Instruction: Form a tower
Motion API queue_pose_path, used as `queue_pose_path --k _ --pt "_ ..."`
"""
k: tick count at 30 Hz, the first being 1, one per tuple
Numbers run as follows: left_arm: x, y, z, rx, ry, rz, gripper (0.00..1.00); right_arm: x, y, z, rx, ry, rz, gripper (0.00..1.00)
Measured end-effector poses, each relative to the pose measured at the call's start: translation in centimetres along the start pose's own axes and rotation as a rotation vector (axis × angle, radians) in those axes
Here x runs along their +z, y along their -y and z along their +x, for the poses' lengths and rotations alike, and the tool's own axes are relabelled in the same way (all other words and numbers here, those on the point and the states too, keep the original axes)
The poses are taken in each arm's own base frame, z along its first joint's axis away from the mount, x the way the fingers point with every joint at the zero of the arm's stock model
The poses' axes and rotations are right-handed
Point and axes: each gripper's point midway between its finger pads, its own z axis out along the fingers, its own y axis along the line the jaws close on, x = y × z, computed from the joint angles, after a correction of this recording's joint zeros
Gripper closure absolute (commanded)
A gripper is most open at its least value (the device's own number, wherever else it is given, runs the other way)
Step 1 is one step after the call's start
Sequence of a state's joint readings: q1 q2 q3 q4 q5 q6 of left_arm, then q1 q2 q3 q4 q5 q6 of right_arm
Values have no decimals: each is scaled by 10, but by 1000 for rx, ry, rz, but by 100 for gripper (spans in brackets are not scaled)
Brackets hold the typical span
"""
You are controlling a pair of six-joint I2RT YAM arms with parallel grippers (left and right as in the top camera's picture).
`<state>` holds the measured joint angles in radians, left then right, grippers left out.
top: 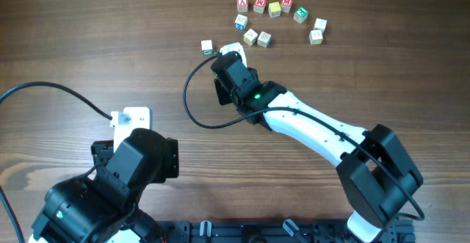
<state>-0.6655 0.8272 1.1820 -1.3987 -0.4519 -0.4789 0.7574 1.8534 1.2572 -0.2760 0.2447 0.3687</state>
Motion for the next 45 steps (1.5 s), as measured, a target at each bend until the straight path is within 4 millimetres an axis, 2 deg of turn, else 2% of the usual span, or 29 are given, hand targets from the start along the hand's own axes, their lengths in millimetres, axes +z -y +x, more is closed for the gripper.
queue_pose_path --k 12,26,45 --pt "0 0 0 0 0 0 0 14 0 9 -28 -10 29 96" --pt "0 0 0 0 0 0 0 14 12 8 -23 2 96 96" --pt "0 0 0 0 0 0 0 13 17 8 -9 5 125 96"
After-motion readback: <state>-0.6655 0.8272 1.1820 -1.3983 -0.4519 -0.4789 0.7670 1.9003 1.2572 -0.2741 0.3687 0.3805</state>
